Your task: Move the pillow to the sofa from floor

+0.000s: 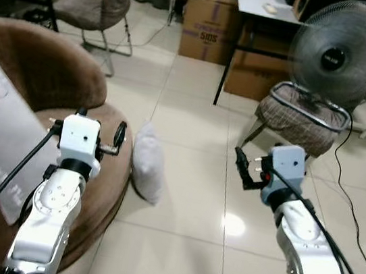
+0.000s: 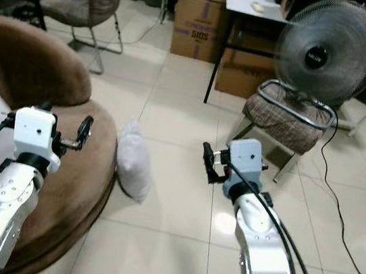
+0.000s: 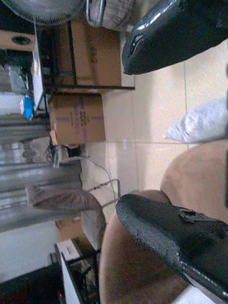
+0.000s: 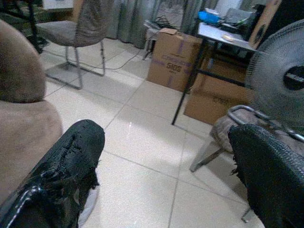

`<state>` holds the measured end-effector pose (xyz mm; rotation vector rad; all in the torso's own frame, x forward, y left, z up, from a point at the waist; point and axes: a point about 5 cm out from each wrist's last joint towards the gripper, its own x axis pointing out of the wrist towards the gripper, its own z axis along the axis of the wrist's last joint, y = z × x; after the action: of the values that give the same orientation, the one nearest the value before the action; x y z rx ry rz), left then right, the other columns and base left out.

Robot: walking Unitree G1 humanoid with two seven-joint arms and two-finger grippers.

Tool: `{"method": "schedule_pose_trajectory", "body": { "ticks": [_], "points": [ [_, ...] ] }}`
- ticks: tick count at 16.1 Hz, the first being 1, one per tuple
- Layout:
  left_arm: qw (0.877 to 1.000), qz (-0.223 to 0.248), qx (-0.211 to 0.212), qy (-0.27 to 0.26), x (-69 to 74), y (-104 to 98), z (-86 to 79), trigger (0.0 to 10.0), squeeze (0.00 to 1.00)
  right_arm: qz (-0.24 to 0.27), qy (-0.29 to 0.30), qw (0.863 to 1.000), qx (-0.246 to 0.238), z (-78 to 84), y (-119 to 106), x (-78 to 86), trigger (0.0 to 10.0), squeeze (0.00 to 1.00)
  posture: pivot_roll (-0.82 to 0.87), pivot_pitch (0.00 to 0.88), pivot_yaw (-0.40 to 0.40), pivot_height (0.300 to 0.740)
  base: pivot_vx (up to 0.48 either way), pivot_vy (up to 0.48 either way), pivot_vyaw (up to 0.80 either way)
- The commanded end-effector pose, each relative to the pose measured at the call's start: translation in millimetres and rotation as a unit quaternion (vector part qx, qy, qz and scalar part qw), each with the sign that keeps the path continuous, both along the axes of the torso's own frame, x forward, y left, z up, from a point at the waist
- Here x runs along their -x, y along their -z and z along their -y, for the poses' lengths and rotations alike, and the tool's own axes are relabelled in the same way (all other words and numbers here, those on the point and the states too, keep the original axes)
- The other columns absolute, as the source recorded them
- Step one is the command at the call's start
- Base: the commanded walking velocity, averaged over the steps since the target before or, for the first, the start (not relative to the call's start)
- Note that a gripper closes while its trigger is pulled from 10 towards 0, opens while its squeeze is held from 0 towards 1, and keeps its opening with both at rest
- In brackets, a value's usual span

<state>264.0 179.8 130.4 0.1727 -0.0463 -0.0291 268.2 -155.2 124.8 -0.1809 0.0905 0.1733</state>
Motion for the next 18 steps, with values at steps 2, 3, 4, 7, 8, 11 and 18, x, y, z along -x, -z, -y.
{"method": "schedule_pose_trajectory", "body": {
  "ticks": [2,3,4,7,8,11,18],
  "points": [
    [1.000,0.001,0.001,0.011,-1.3,-0.8,6.3,10.0,0.73,0.002,0.008,1.000,0.005,8.2,-0.4,-0.1,10.0,0.00,0.07,0.000,-0.026,0.740,0.349,0.000,0.00],
    [1.000,0.001,0.001,0.011,-1.6,-0.8,5.4,10.0,0.73,0.002,0.007,1.000,0.004,8.0,-0.8,-0.7,10.0,0.00,0.07,0.000,-0.025,0.740,0.349,0.000,0.00],
    [1.000,0.000,0.001,0.010,-2.0,-0.8,4.5,10.0,0.73,0.003,0.006,1.000,0.003,7.7,-1.1,-1.0,10.0,0.00,0.07,0.000,-0.023,0.740,0.349,0.000,0.00],
    [1.000,-0.002,0.001,0.006,-2.4,0.0,1.2,10.0,0.73,0.002,0.005,1.000,0.004,7.6,-0.8,-0.4,10.0,0.00,0.07,0.000,-0.022,0.740,0.354,0.000,0.00],
    [1.000,-0.002,0.002,0.006,-2.4,0.2,0.9,10.0,0.73,0.002,0.005,1.000,0.004,7.8,-0.8,-0.3,10.0,0.00,0.07,0.000,-0.022,0.740,0.356,0.000,0.00],
    [1.000,-0.004,0.005,0.004,-2.3,0.9,0.4,10.0,0.73,0.001,0.004,1.000,0.004,8.3,-0.6,-0.7,10.0,0.00,0.07,0.000,-0.025,0.740,0.354,0.000,0.00],
    [1.000,-0.007,0.007,0.004,-1.8,2.9,0.7,10.0,0.73,-0.001,-0.004,1.000,0.007,8.2,-0.6,-2.5,10.0,0.00,0.07,0.000,-0.031,0.740,0.354,0.000,0.00]
  ]
}}
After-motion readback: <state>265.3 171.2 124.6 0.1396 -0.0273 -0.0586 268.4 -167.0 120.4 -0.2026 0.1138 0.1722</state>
